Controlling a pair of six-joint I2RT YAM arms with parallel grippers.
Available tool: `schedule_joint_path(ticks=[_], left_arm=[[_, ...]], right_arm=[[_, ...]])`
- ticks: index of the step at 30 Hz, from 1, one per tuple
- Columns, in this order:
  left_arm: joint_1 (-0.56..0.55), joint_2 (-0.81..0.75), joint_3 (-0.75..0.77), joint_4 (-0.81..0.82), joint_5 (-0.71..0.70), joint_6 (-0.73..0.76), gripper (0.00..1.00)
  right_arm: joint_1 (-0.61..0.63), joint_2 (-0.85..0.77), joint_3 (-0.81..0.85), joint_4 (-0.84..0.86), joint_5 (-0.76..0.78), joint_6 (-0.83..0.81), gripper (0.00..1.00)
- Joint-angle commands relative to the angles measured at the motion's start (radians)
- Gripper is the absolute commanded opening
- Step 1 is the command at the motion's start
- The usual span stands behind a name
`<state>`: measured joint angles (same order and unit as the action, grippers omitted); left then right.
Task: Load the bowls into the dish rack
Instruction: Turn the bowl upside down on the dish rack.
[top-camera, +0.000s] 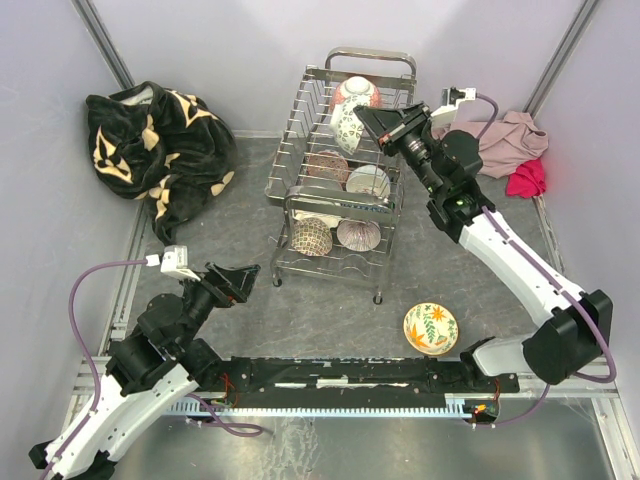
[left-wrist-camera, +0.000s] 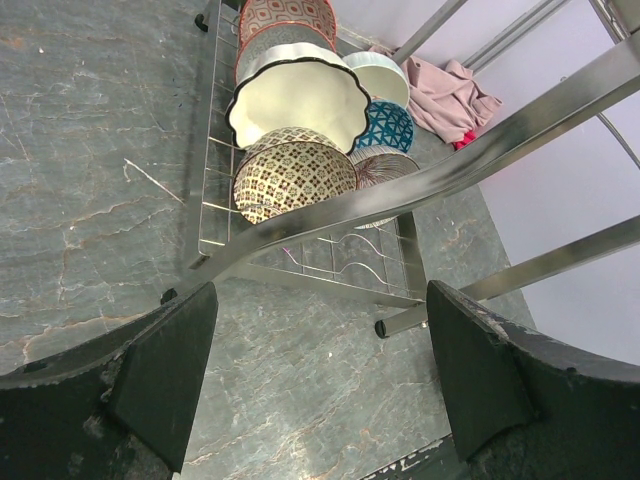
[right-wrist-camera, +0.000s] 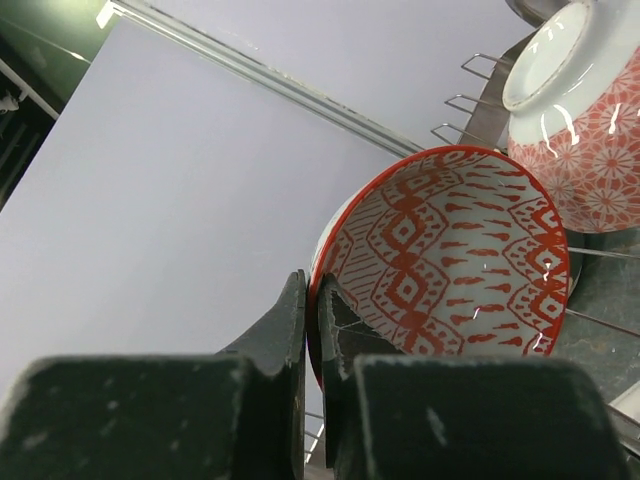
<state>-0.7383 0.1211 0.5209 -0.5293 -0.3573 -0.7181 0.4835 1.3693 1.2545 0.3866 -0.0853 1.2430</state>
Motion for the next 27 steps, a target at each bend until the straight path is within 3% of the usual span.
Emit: schedule_joint_path(ticks=[1,10,12,15,22,27], left_arm=[[-0.001,-0.008,0.011,0.032,0.011,-0.017,0.91],[-0.003,-0.009,0.008,0.033,0.011,-0.018,0.91],[-0.003,-0.008,0.006,0.033,0.012,-0.018,0.91],[-0.002,-0.008,-0.001,0.042,0.014,-0.02,0.91],[-0.002,-0.007,-0.002,0.043,0.014,-0.021,0.91],[-0.003,-0.003,-0.006,0.051,0.015,-0.021,0.91]], right_arm=[[-0.007,-0.043,-0.02,-0.239,0.016,-0.033,0.11],[-0.024,-0.099,-0.068,-0.328,0.03,-0.05,0.17],[-0.027,-0.104,-0.078,-0.329,0.029,-0.054,0.11],[-0.031,-0.084,-0.074,-0.287,0.002,-0.053,0.0],[-0.031,0.018,0.0,-0.013,-0.155,0.019,0.0],[-0.028,0.056,0.074,0.039,-0.202,0.046,0.0]])
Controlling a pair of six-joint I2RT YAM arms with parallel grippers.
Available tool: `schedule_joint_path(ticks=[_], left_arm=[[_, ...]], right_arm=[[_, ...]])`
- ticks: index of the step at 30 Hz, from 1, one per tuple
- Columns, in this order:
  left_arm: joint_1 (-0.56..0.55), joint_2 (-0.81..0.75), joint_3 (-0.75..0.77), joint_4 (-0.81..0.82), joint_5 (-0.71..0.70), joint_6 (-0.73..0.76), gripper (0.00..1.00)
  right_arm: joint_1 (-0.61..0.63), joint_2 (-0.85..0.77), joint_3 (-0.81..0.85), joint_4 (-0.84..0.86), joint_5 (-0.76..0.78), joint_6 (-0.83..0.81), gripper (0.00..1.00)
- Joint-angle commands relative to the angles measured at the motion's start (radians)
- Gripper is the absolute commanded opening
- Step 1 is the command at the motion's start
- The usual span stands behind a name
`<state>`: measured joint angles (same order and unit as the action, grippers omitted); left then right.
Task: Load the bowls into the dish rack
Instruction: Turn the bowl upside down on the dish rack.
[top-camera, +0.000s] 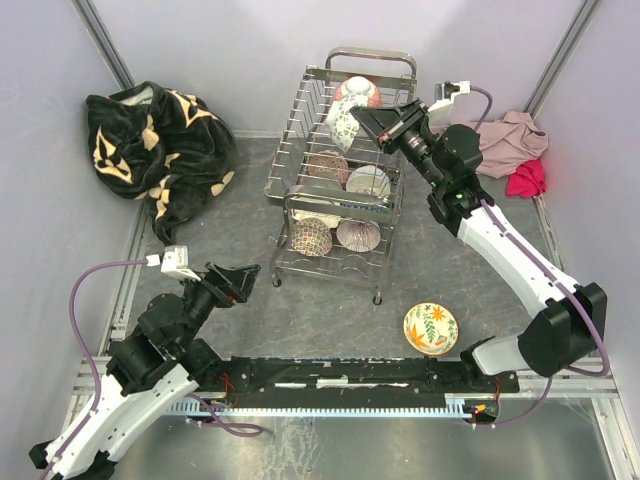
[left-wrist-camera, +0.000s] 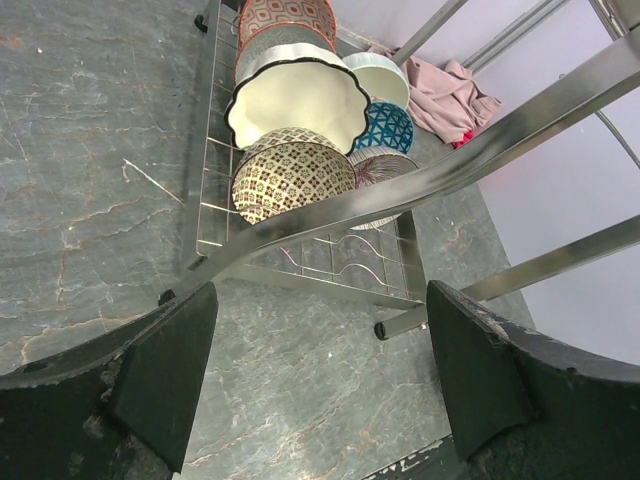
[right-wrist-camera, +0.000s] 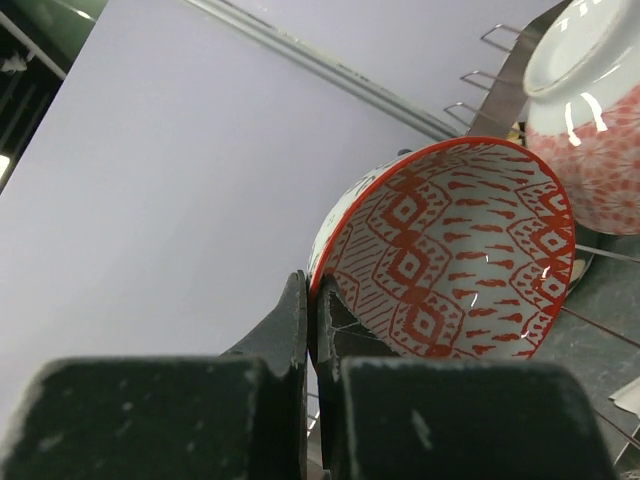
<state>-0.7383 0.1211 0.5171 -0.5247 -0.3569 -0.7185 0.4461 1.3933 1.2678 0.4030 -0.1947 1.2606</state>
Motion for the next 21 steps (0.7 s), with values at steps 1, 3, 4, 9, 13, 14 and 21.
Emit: schedule_joint_path(ticks=[1,3,4,9,13,14,21], left_arm=[[-0.003,-0.002,-0.004,0.049,0.016,-0.021,0.91],[-0.002,0.001,-0.006,0.053,0.018,-0.021,0.91],[-0.003,0.001,-0.006,0.057,0.02,-0.02,0.91],[-0.002,0.01,-0.008,0.07,0.03,-0.022,0.91],[-0.003,0.008,-0.005,0.072,0.034,-0.022,0.91],[-0.003,0.005,-0.005,0.07,0.033,-0.021,0.91],[-0.003,-0.009,0.001,0.06,0.03,-0.019,0.91]], right_arm=[[0.01,0.04,0.073,0.029,-0.099,0.04,0.0],[0.011,0.055,0.097,0.044,-0.12,0.063,0.0],[0.01,0.065,0.107,0.053,-0.132,0.079,0.0],[0.011,0.103,0.128,0.069,-0.166,0.151,0.05],[0.009,0.126,0.117,0.099,-0.164,0.2,0.07],[0.009,0.134,0.117,0.105,-0.167,0.214,0.07],[0.009,0.133,0.111,0.024,-0.162,0.218,0.21]])
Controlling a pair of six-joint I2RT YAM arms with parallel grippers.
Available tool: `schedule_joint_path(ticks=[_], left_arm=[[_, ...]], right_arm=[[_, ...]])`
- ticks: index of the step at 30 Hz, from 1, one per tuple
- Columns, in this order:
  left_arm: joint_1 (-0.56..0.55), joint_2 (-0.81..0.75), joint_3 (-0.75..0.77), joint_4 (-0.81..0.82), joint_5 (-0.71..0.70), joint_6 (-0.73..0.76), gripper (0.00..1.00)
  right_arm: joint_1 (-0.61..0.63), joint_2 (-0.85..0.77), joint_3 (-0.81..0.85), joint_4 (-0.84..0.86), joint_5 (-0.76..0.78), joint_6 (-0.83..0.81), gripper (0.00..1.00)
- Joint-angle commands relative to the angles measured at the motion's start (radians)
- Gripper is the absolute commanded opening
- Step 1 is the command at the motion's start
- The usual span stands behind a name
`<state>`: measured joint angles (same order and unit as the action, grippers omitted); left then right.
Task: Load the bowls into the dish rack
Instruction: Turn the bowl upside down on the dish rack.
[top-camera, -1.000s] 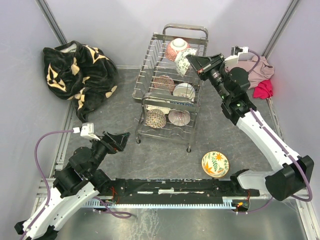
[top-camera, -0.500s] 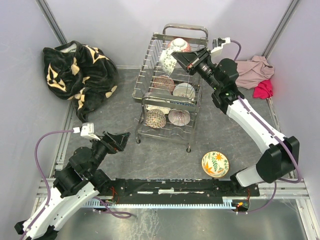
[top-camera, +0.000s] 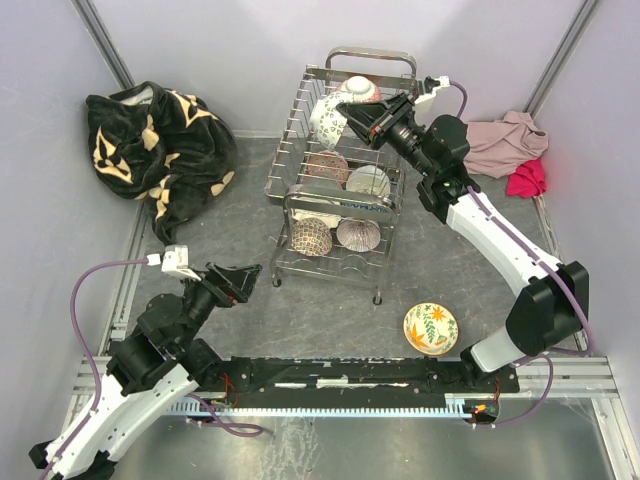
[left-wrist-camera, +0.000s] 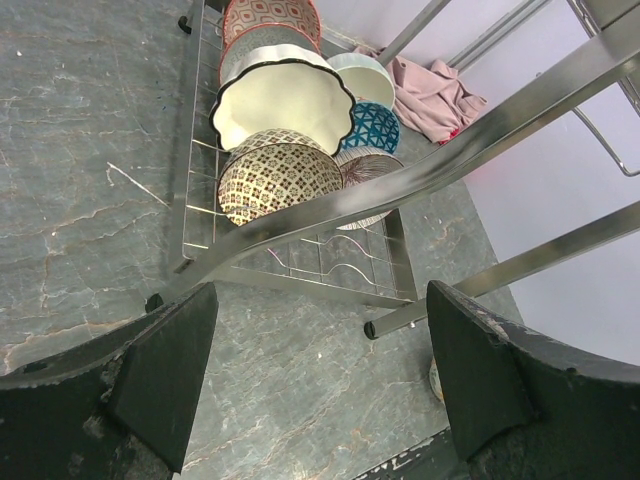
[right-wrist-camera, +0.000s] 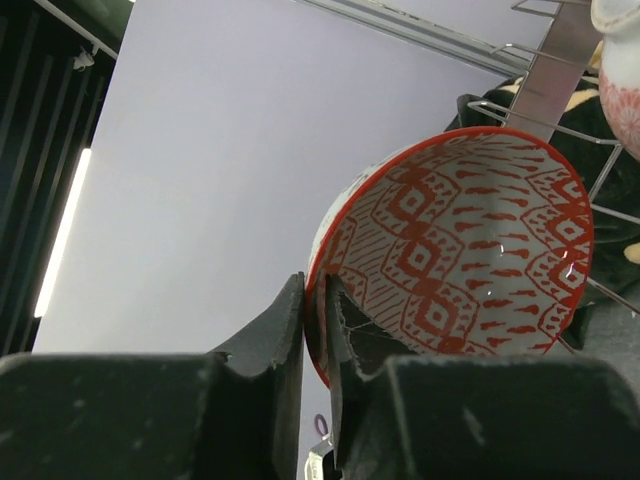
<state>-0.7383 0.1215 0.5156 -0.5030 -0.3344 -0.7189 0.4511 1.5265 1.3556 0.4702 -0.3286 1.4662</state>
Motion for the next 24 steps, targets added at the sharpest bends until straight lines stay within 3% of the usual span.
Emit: schedule_joint_path(ticks=[1,6,24], left_arm=[[-0.002,-0.011,0.002,0.037,0.005,-0.019,0.91],[-0.002,-0.019,0.002,0.033,0.002,-0.017,0.91],[-0.002,-0.035,-0.005,0.025,0.005,-0.022,0.91]], right_arm=[[0.004,-0.005,0.027,-0.068,-0.027,0.004,0.23],[0.004,-0.031,0.04,-0.187,-0.012,-0.048,0.33],[0.001,-0.116,0.117,-0.587,0.063,-0.28,0.37]])
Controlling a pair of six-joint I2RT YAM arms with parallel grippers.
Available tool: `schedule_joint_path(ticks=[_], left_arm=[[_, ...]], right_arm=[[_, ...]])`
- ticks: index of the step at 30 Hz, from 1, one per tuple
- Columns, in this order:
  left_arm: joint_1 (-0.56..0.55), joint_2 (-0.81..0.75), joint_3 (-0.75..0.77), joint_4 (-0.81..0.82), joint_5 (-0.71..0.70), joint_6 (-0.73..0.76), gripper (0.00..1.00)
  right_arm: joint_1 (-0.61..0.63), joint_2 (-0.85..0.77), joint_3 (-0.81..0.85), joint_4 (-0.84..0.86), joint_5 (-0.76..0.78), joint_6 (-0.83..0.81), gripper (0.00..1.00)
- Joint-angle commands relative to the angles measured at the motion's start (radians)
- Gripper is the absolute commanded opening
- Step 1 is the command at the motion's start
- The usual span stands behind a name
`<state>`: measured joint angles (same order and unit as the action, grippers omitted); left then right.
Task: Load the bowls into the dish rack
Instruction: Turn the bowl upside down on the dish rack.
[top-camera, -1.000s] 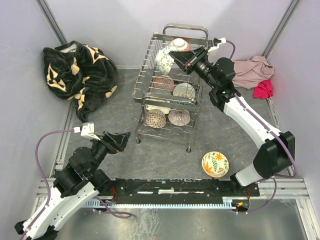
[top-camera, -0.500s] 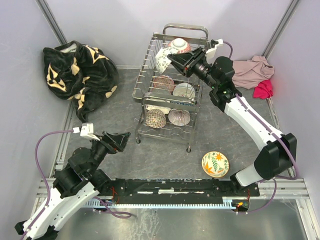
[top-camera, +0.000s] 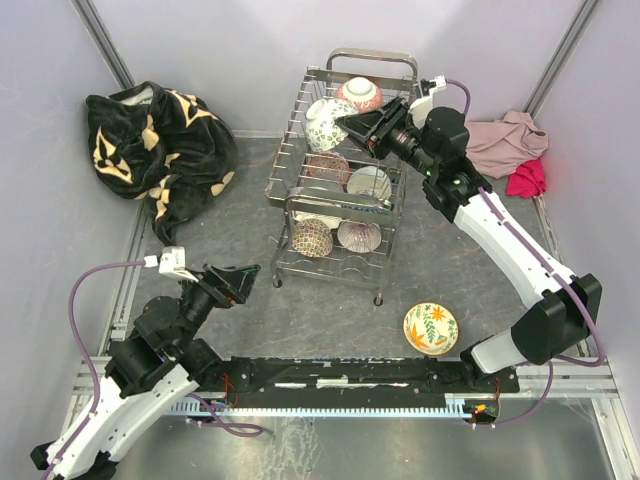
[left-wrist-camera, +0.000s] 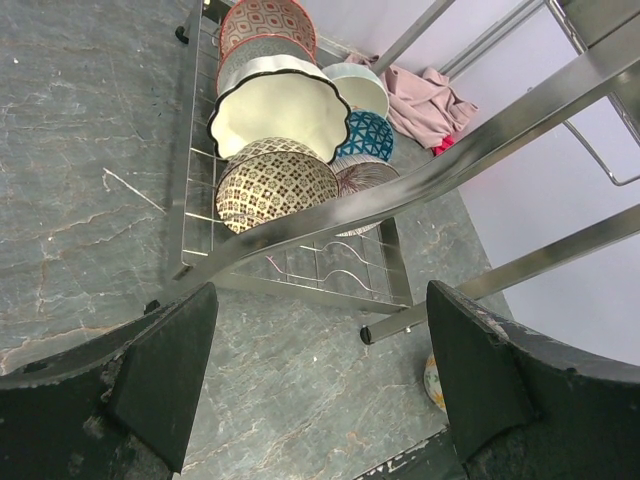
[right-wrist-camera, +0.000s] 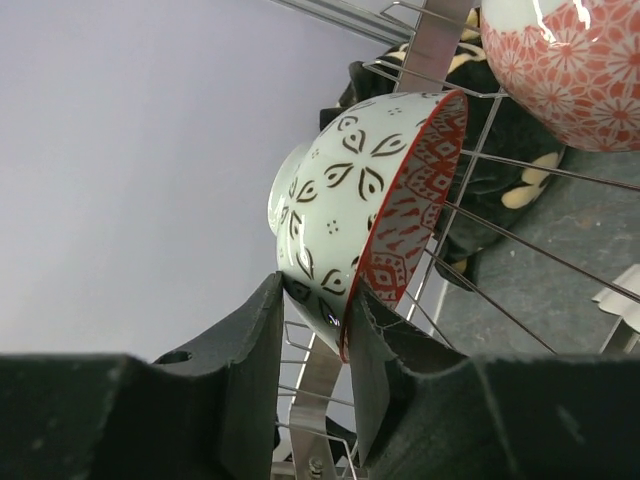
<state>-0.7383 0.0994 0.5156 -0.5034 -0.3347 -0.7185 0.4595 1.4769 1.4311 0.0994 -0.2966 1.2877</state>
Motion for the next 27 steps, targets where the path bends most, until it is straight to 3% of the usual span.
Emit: schedule_joint_path(ticks=[1,11,18,20,27], left_arm=[[-0.003,-0.014,-0.007,0.025,0.005,-0.022,0.91],[-0.003,-0.013,-0.011,0.025,0.009,-0.028,0.91],[-0.003,-0.008,-0.008,0.026,0.009,-0.029,0.91],[-0.003,-0.003,-0.009,0.029,0.008,-0.027,0.91],[-0.003,0.016,-0.014,0.044,0.015,-0.027,0.91]], right_arm=[[-0.007,-0.073,0.052,-0.245,0.04,-0.125,0.38],[-0.007,-0.071,0.199,-0.526,0.119,-0.365,0.46],[-0.008,-0.041,0.253,-0.616,0.126,-0.446,0.53],[-0.008,-0.023,0.295,-0.654,0.116,-0.473,0.62],[-0.007,0.006,0.401,-0.787,0.152,-0.584,0.65]])
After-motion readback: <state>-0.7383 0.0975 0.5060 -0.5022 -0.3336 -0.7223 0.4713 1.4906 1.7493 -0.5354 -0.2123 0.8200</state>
